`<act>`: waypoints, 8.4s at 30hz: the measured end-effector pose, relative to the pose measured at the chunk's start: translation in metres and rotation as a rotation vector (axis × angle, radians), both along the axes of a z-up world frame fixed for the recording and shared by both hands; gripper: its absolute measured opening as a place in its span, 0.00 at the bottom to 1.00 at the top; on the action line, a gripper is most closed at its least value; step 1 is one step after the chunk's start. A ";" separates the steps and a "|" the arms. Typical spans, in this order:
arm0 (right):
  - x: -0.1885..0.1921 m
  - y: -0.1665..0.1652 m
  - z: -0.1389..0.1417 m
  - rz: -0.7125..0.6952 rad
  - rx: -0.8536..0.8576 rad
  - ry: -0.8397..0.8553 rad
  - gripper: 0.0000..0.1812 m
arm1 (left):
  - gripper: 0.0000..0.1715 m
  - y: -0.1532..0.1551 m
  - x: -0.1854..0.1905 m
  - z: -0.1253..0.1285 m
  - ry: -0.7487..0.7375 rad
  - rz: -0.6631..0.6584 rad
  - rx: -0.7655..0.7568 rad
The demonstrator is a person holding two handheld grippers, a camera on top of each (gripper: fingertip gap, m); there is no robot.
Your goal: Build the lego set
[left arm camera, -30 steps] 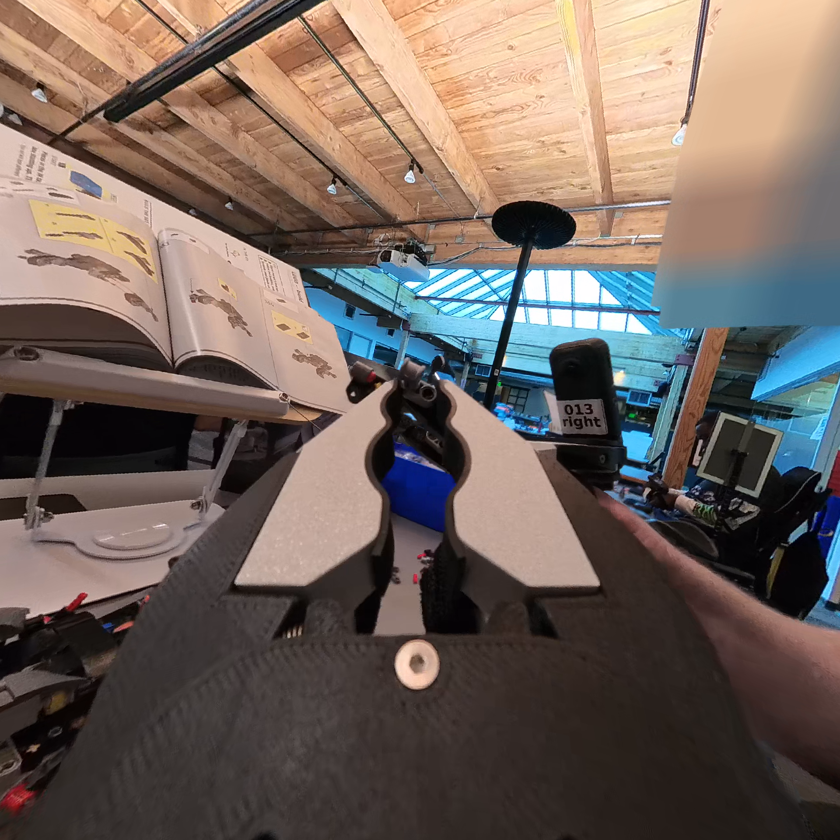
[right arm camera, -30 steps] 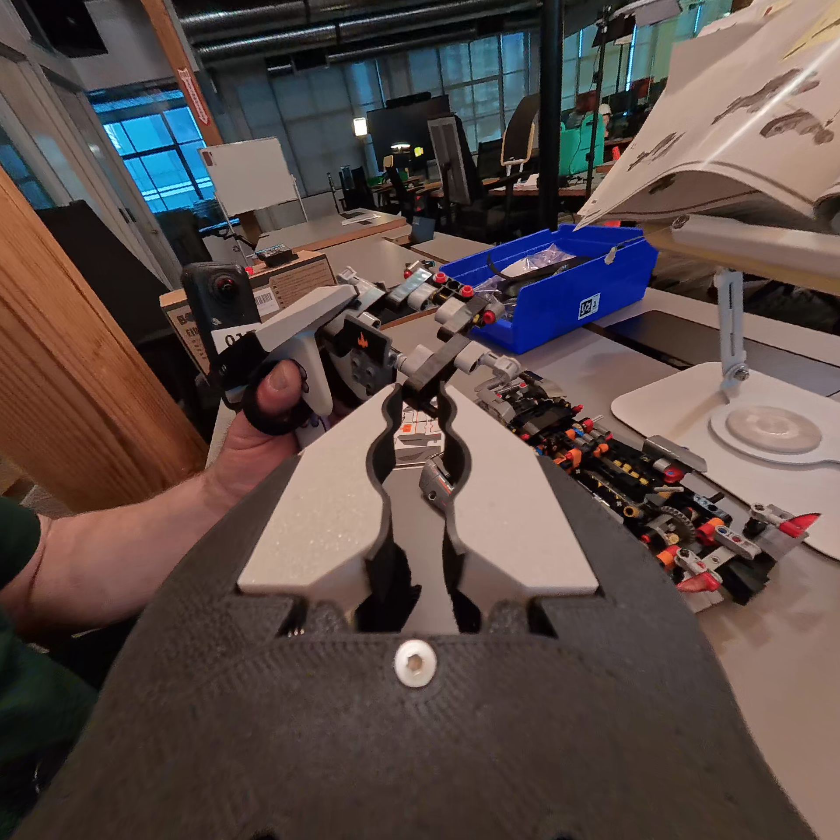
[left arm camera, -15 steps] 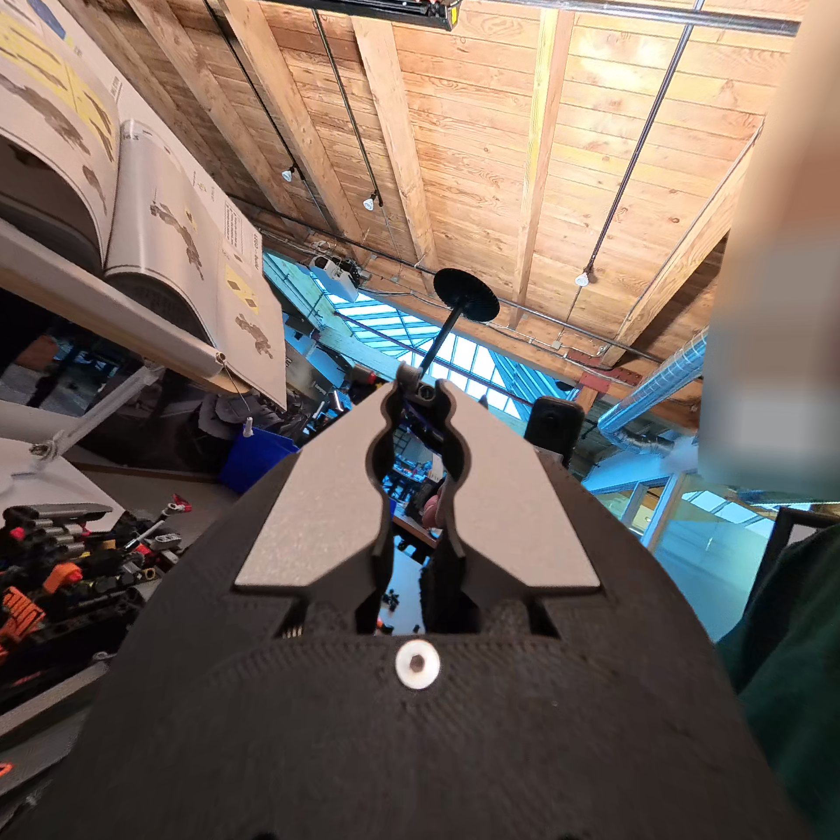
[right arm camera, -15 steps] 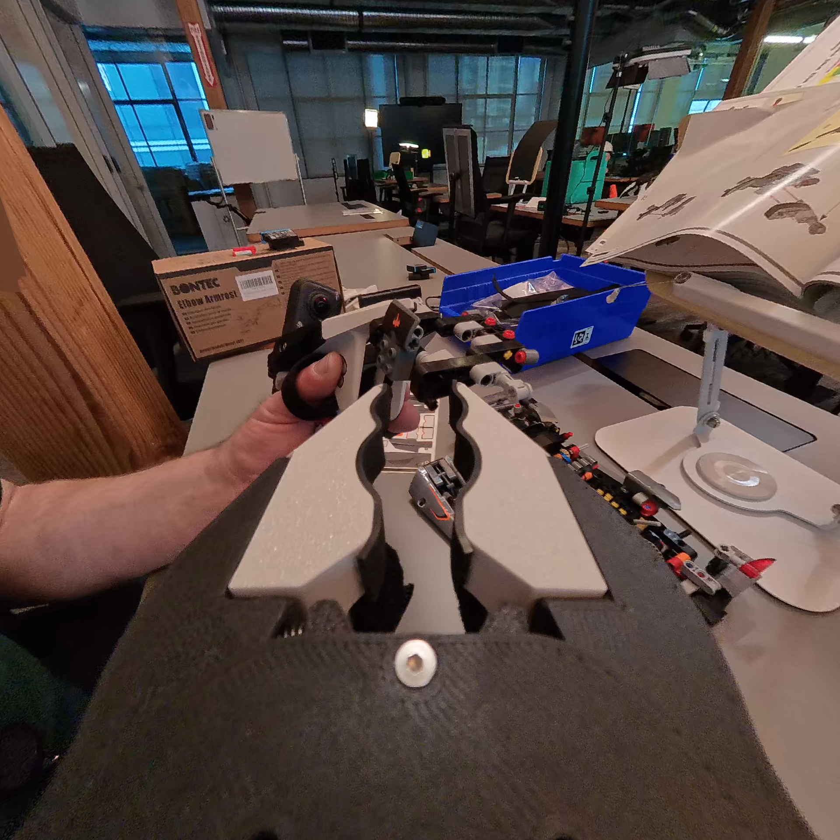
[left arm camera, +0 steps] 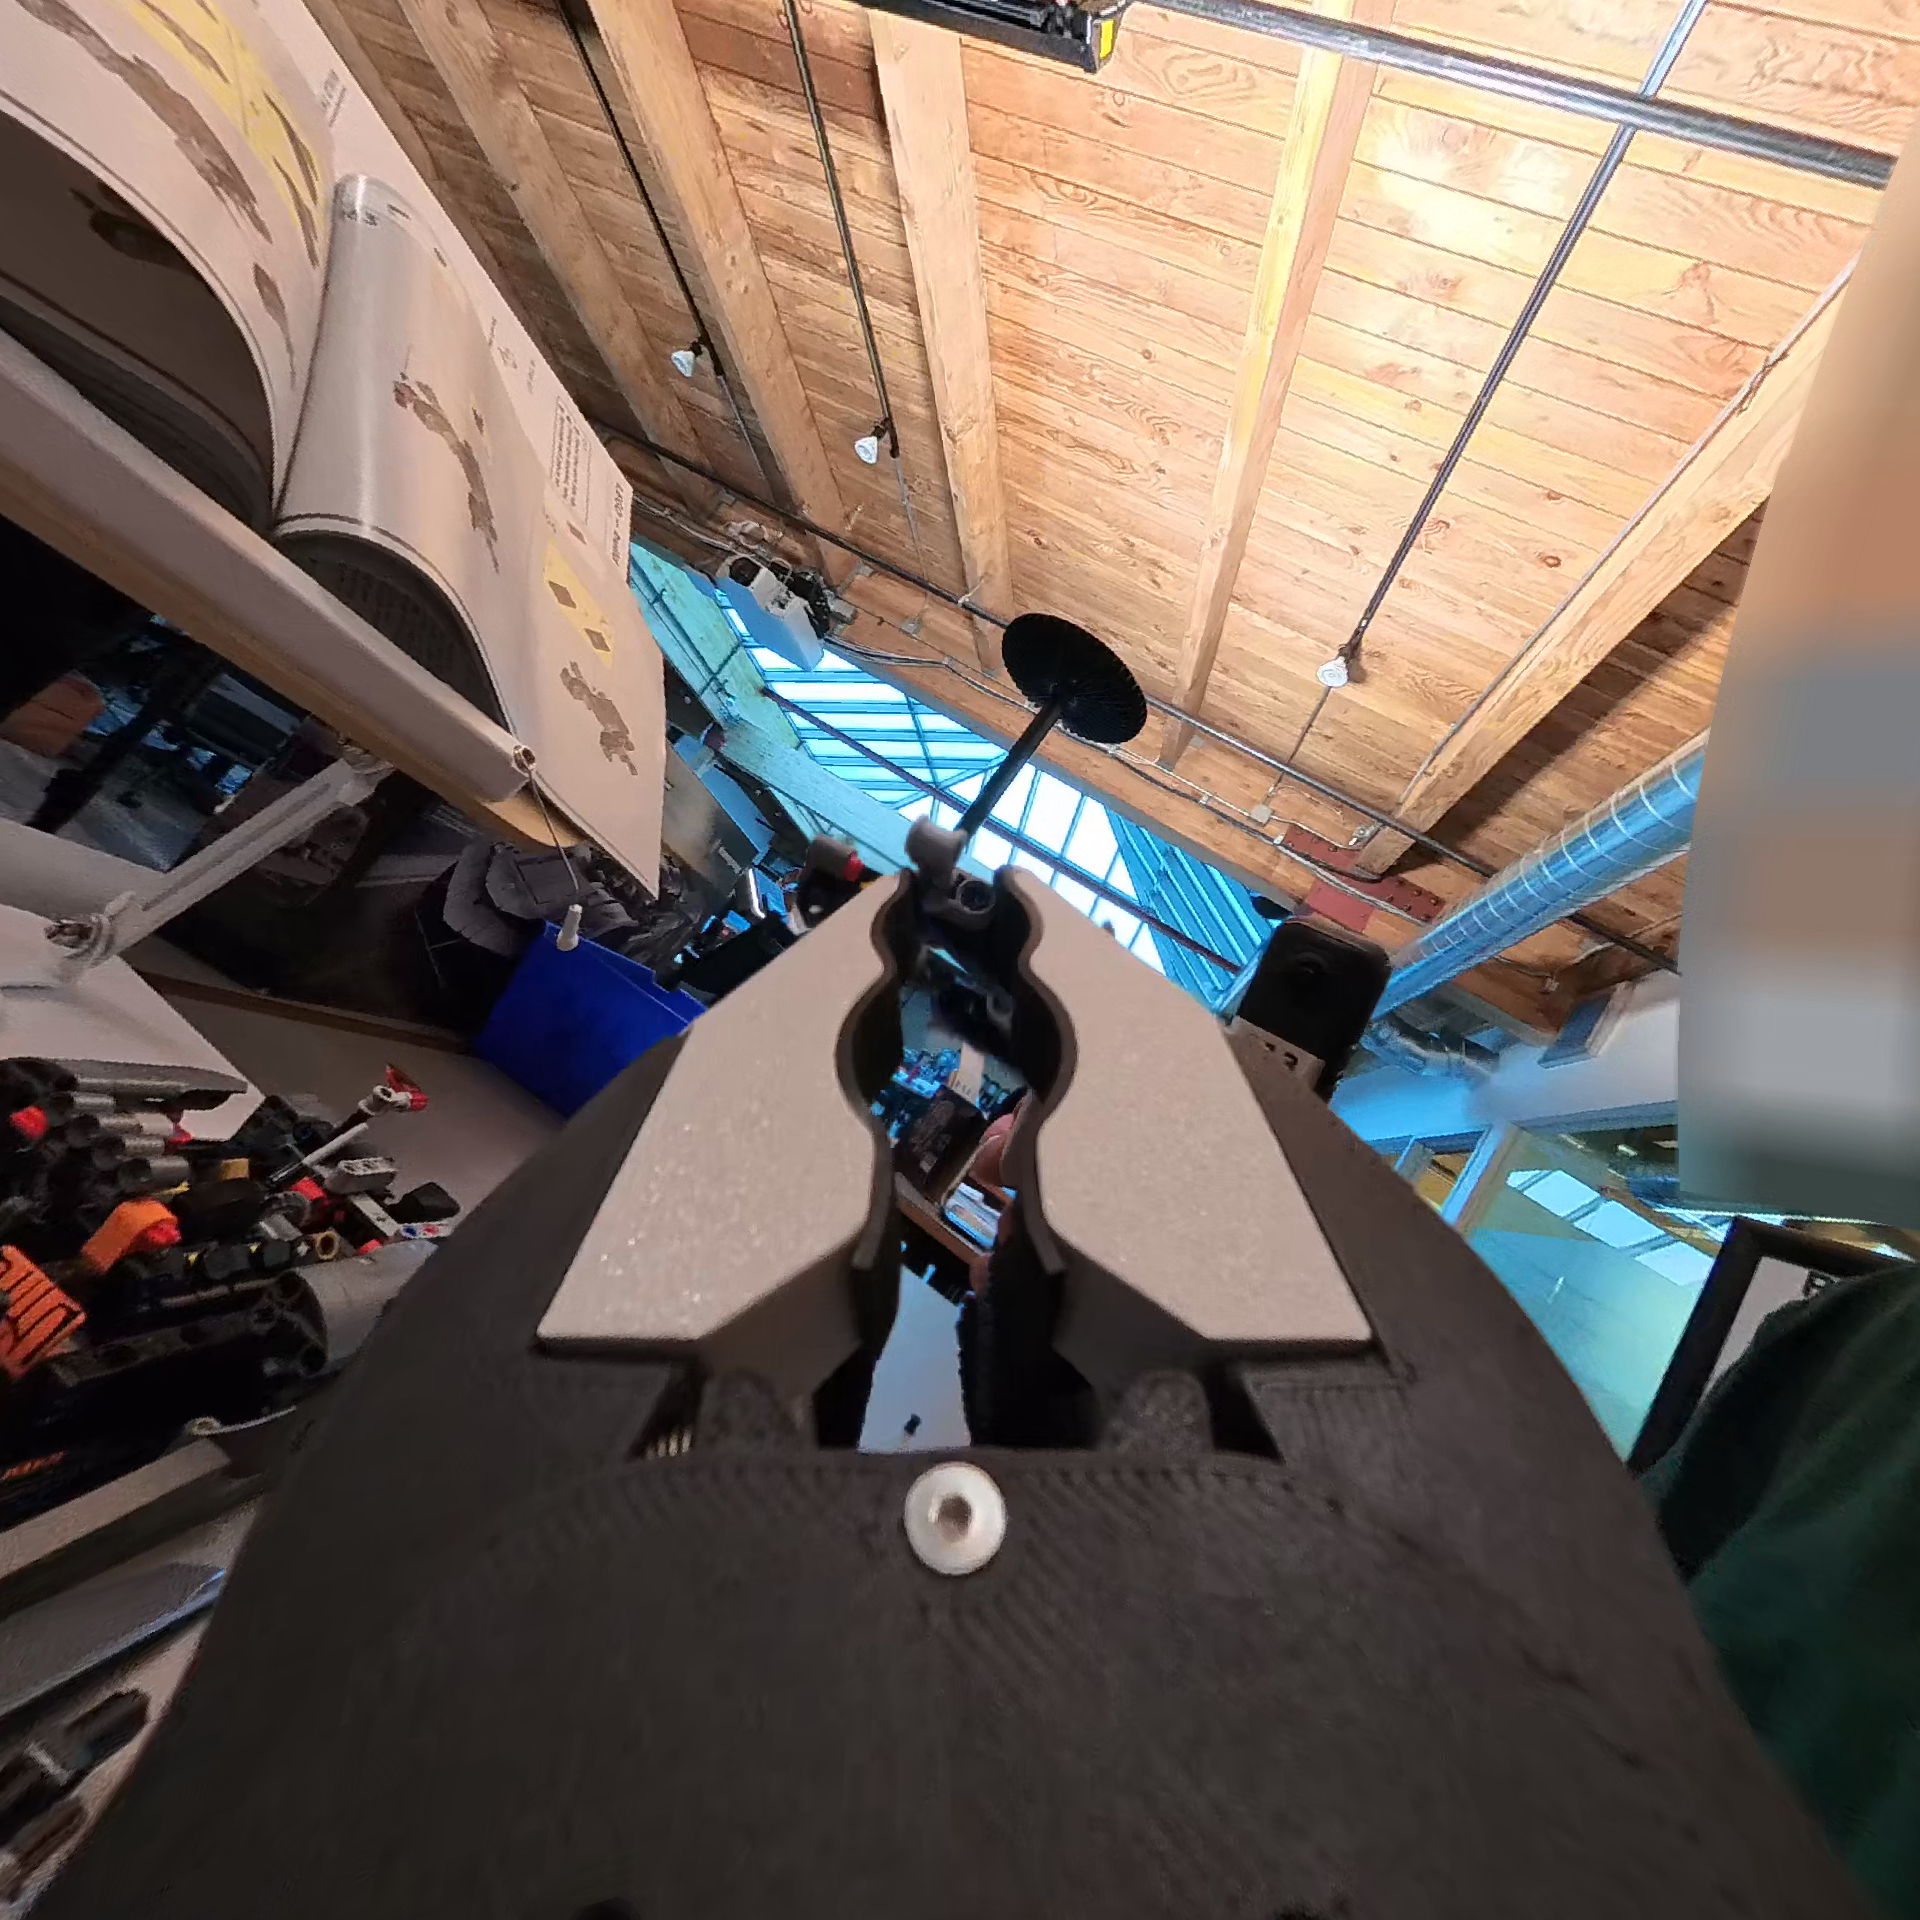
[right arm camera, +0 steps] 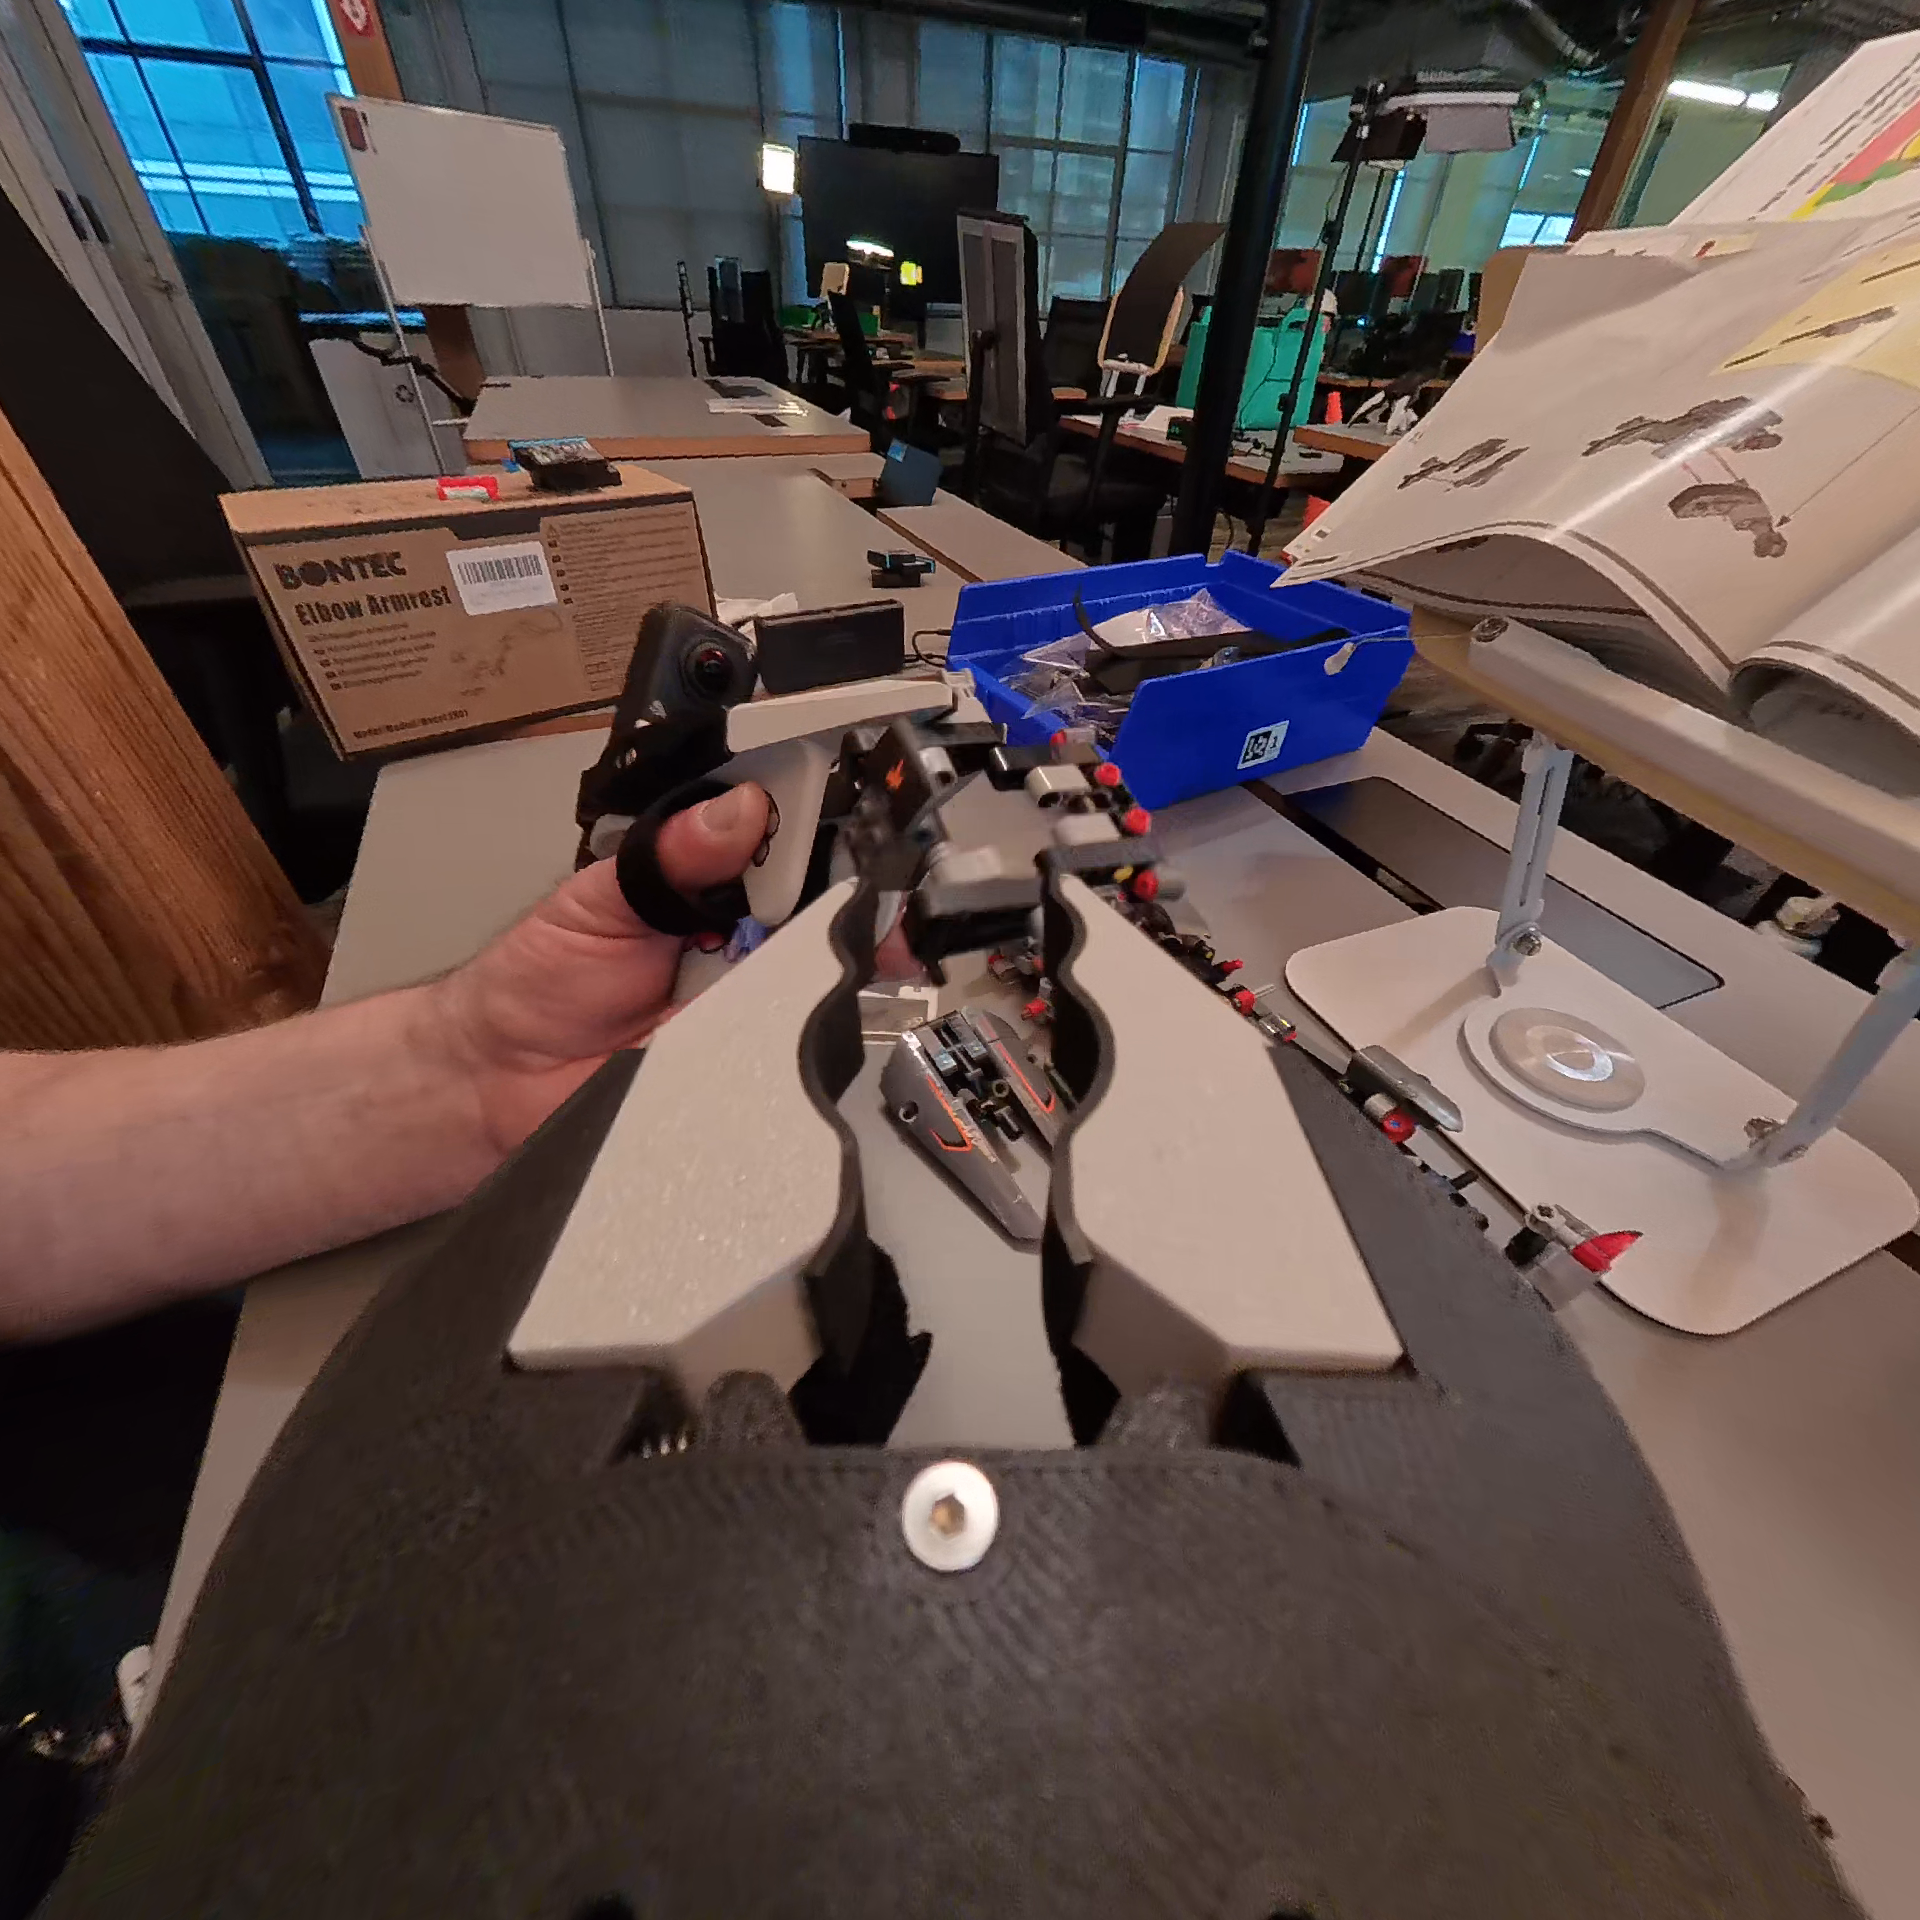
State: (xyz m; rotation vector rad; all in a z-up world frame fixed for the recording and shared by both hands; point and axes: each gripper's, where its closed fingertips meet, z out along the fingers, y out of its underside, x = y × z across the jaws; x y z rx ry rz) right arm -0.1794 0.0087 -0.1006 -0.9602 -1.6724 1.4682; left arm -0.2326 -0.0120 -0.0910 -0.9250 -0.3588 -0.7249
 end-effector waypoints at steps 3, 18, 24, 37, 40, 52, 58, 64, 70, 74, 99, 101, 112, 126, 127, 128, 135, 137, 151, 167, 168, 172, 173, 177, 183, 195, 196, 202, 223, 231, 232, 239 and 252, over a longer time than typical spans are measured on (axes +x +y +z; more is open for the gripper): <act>0.004 -0.001 0.010 0.013 -0.059 0.010 0.20 | 0.07 -0.001 0.002 0.002 0.012 -0.008 0.013; -0.020 -0.026 -0.027 0.229 -0.142 -0.253 0.40 | 0.06 0.011 0.023 0.000 0.039 -0.158 0.007; -0.021 -0.021 -0.027 0.243 -0.153 -0.259 0.35 | 0.06 0.010 0.021 0.001 0.026 -0.165 0.017; -0.024 -0.020 -0.025 0.262 -0.171 -0.259 0.28 | 0.05 0.006 0.021 0.003 0.011 -0.177 0.041; -0.024 -0.021 -0.024 0.275 -0.194 -0.263 0.27 | 0.05 0.005 0.020 0.004 0.013 -0.175 0.044; -0.023 -0.025 -0.018 0.353 -0.325 -0.275 0.23 | 0.05 0.003 0.018 0.005 0.004 -0.174 0.060; -0.018 -0.024 -0.010 0.446 -0.472 -0.296 0.10 | 0.04 0.002 0.017 0.006 -0.011 -0.191 0.077; -0.021 -0.020 -0.011 0.467 -0.577 -0.316 0.05 | 0.04 0.005 0.016 0.003 -0.031 -0.197 0.063; -0.021 -0.017 -0.011 0.486 -0.638 -0.311 0.06 | 0.04 0.007 0.015 0.001 -0.033 -0.188 0.050; -0.020 -0.016 -0.012 0.489 -0.631 -0.306 0.04 | 0.04 0.008 0.016 0.000 -0.019 -0.172 0.039; -0.025 0.012 0.010 0.376 -0.699 -0.027 0.03 | 0.10 0.024 0.033 -0.007 0.195 -0.075 -0.136; -0.025 0.010 0.010 0.338 -0.641 -0.008 0.04 | 0.11 0.023 0.032 -0.008 0.191 -0.073 -0.134; -0.028 0.009 0.010 0.238 -0.516 0.038 0.03 | 0.10 0.025 0.025 -0.011 0.195 -0.013 -0.159; -0.020 0.022 0.006 0.268 -0.514 0.003 0.03 | 0.14 0.029 0.025 -0.016 0.169 -0.073 -0.165; -0.019 0.021 0.005 0.275 -0.498 -0.006 0.04 | 0.14 0.028 0.023 -0.015 0.164 -0.066 -0.159; -0.018 0.020 0.003 0.286 -0.478 -0.023 0.04 | 0.15 0.026 0.020 -0.015 0.160 -0.054 -0.157; -0.011 0.014 -0.021 0.354 -0.391 -0.140 0.04 | 0.16 0.030 0.025 -0.020 0.283 0.000 -0.225; -0.009 0.010 -0.026 0.380 -0.374 -0.165 0.04 | 0.16 0.034 0.029 -0.023 0.297 -0.019 -0.245; -0.011 0.033 -0.015 0.355 -0.520 -0.104 0.04 | 0.16 0.042 0.040 -0.030 0.217 -0.189 -0.240; -0.016 0.049 -0.010 0.378 -0.768 -0.122 0.04 | 0.16 0.041 0.039 -0.025 0.190 -0.192 -0.208; -0.016 0.049 -0.010 0.378 -0.771 -0.123 0.04 | 0.16 0.040 0.039 -0.025 0.191 -0.195 -0.202; -0.016 0.049 -0.009 0.383 -0.775 -0.112 0.04 | 0.16 0.043 0.032 -0.030 0.214 -0.121 -0.249; -0.014 0.049 -0.007 0.395 -0.788 -0.102 0.04 | 0.17 0.042 0.029 -0.030 0.208 -0.104 -0.249; -0.006 0.045 0.005 0.477 -0.831 -0.067 0.03 | 0.17 0.040 0.028 -0.027 0.160 -0.151 -0.207; -0.002 0.042 0.010 0.527 -0.874 -0.052 0.03 | 0.18 0.038 0.040 -0.021 0.152 -0.232 -0.148; -0.015 0.055 -0.003 0.406 -0.861 -0.093 0.03 | 0.15 0.023 0.074 -0.001 0.275 -0.368 -0.022; -0.014 0.054 -0.002 0.409 -0.865 -0.092 0.03 | 0.15 0.024 0.072 -0.001 0.289 -0.342 -0.030; -0.001 0.048 0.013 0.520 -0.884 -0.038 0.03 | 0.17 0.024 0.025 -0.011 0.163 -0.162 -0.083; 0.007 0.026 0.010 0.592 -0.780 -0.077 0.03 | 0.17 0.029 0.064 -0.007 0.215 -0.361 -0.025; -0.002 0.021 -0.003 0.498 -0.665 -0.104 0.04 | 0.12 0.035 0.063 -0.016 0.272 -0.294 -0.100; -0.003 0.021 -0.003 0.483 -0.649 -0.097 0.04 | 0.12 0.036 0.062 -0.016 0.272 -0.290 -0.106; -0.008 0.020 -0.004 0.350 -0.491 -0.054 0.04 | 0.11 0.041 0.051 -0.022 0.256 -0.217 -0.147; -0.014 0.019 -0.010 0.218 -0.295 0.003 0.08 | 0.11 0.041 0.035 -0.023 0.220 -0.119 -0.165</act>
